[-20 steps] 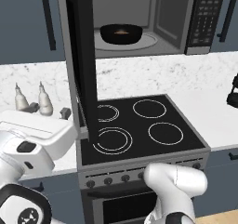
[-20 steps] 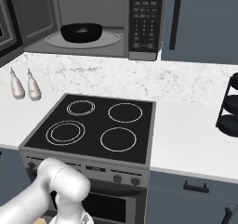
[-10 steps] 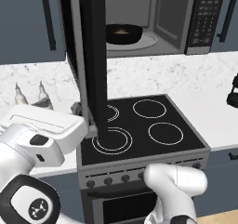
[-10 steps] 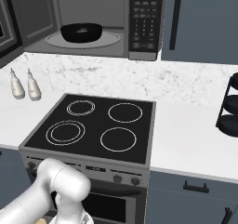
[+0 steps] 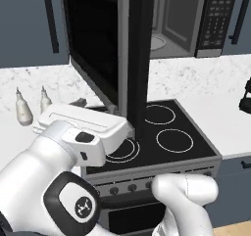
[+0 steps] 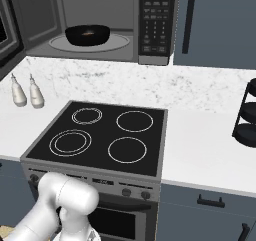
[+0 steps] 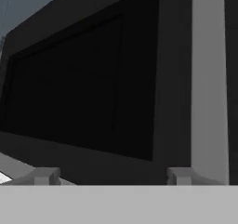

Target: Open the microwave, place the bowl with waffle inside the microwave, then close the microwave door and turn it on.

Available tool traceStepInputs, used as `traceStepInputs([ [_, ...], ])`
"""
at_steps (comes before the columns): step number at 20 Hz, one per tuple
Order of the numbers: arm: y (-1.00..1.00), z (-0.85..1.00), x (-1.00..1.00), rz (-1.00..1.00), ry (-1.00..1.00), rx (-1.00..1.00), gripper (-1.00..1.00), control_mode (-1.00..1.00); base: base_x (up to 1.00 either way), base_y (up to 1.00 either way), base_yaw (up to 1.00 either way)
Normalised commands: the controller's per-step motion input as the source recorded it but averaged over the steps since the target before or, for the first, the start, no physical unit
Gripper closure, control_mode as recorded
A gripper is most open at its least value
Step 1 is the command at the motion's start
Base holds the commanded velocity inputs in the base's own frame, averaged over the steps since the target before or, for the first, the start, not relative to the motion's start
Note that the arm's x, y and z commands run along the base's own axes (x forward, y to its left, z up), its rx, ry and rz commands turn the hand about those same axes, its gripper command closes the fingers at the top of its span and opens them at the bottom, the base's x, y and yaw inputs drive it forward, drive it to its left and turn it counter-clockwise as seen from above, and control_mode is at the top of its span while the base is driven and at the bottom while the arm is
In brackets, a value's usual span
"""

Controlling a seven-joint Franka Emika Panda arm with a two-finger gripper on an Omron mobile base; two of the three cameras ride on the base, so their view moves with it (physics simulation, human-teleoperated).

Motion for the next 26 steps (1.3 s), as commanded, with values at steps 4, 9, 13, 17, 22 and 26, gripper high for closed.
traceStepInputs([
  [4,-0.75,0.0,0.06,0.0,-0.02,0.03,-1.0,-1.0,0.0,0.0,0.0],
  [9,-0.65,0.0,0.18,0.0,0.0,0.02,-1.0,-1.0,0.0,0.0,0.0],
  [13,-0.62,0.0,0.41,0.06,0.0,0.05,-1.0,-1.0,0.0,0.0,0.0],
  [17,-0.69,0.0,0.42,0.09,0.0,0.06,-1.0,-1.0,0.0,0.0,0.0],
  [22,-0.69,0.0,0.51,0.11,0.0,0.08,-1.0,-1.0,0.0,0.0,0.0],
  [26,-0.56,0.0,0.54,0.13,0.0,0.06,-1.0,-1.0,0.0,0.0,0.0],
])
